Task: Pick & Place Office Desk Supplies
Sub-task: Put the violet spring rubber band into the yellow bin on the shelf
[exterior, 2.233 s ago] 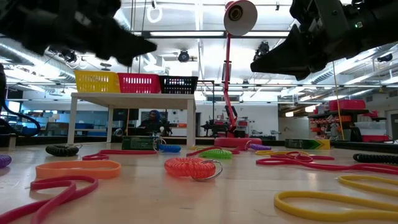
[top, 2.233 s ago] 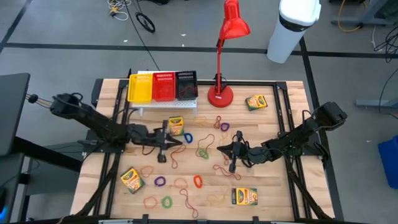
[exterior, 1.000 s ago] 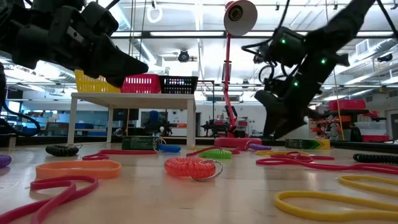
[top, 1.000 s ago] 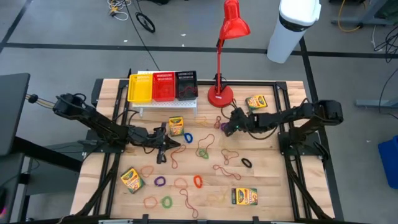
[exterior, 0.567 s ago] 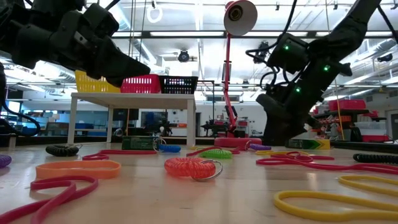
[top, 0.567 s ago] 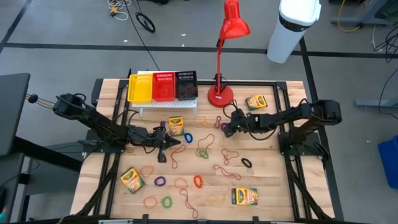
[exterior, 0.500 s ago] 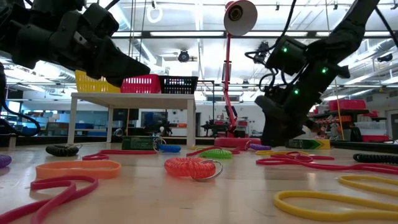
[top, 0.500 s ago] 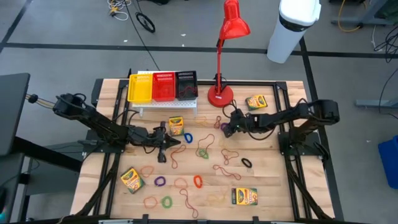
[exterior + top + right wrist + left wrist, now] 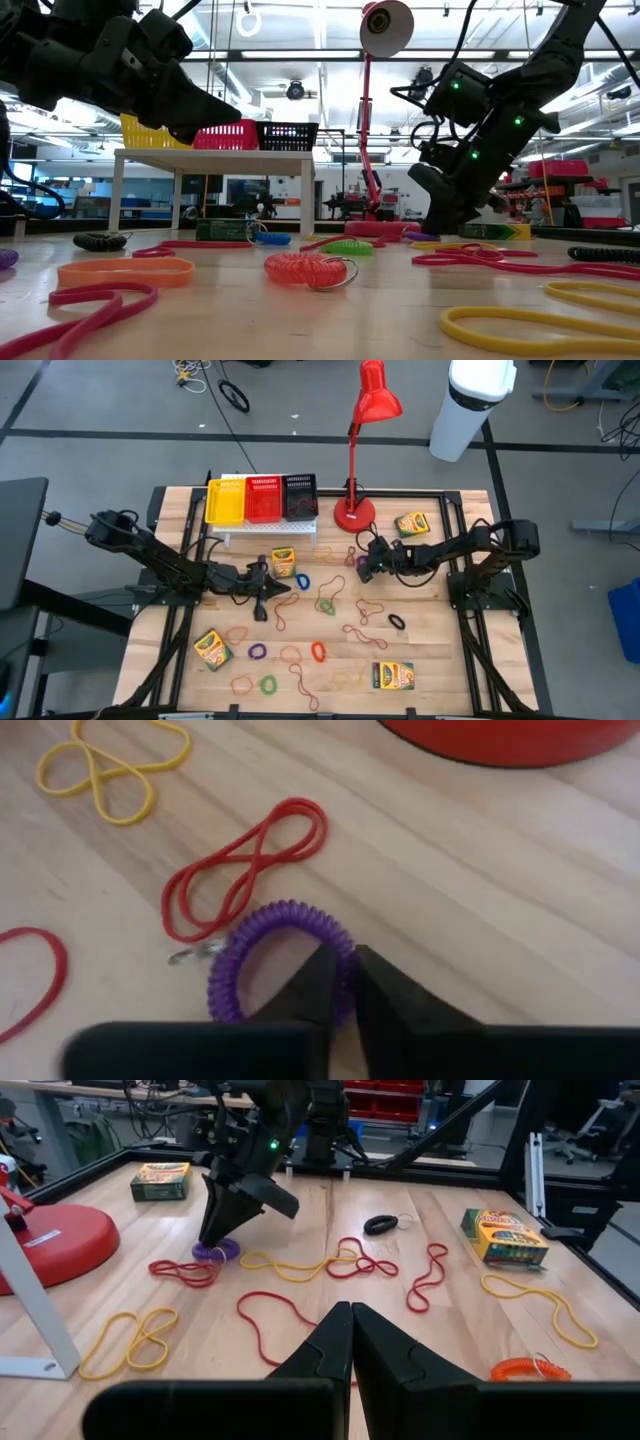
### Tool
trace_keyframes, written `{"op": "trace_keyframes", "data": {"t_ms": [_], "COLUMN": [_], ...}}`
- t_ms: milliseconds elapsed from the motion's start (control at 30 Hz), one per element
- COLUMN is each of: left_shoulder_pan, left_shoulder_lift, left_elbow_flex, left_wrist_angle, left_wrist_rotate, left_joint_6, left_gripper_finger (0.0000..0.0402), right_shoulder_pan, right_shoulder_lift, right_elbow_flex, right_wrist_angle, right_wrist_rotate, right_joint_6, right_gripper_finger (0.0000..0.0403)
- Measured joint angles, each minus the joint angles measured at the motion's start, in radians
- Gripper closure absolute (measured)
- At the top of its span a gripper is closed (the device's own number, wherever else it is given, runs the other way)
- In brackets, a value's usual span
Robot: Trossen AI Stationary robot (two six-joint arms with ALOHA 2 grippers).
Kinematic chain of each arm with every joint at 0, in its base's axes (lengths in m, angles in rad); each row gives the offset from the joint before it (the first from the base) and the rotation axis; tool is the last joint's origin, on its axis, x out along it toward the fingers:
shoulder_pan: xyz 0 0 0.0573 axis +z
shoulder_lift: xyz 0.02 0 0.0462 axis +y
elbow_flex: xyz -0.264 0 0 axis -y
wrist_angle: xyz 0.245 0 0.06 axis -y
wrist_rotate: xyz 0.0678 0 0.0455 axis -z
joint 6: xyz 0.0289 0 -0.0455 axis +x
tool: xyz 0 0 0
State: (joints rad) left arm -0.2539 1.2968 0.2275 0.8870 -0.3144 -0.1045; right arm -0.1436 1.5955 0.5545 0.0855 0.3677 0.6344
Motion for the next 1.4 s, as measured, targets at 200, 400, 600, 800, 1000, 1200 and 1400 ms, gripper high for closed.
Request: {"op": "trace_keyframes", "data": {"t_ms": [200,400,600,800,1000,1200,1400], "left_shoulder_pan": [0.000,0.000,0.001,0.037,0.039,0.060,0.090], "left_shoulder_lift": [0.000,0.000,0.049,0.191,0.331,0.424,0.461], "left_elbow_flex": [0.010,0.020,0.023,0.089,0.210,0.313,0.352], "left_wrist_angle": [-0.002,-0.003,0.015,0.099,0.193,0.147,-0.030], "left_wrist_rotate": [-0.043,-0.078,-0.137,-0.136,-0.130,-0.183,-0.165], "left_joint_6": [-0.031,-0.057,-0.097,-0.052,0.077,0.098,0.122], "left_gripper_finger": [0.0384,0.0347,0.0295,0.0244,0.0186,0.0147,0.0138], "right_shoulder_pan": [0.007,0.098,0.265,0.389,0.425,0.426,0.423], "right_shoulder_lift": [-0.005,-0.070,-0.085,-0.024,0.071,0.152,0.147], "right_elbow_flex": [0.000,0.009,0.044,0.049,0.072,0.139,0.156], "right_wrist_angle": [0.010,0.020,0.198,0.506,0.576,0.637,0.540], "right_wrist_rotate": [0.048,0.219,0.397,0.480,0.503,0.508,0.436], "right_joint_6": [-0.045,-0.151,-0.361,-0.588,-0.640,-0.743,-0.618], "right_gripper_finger": [0.0372,0.0393,0.0391,0.0398,0.0397,0.0399,0.0380]}}
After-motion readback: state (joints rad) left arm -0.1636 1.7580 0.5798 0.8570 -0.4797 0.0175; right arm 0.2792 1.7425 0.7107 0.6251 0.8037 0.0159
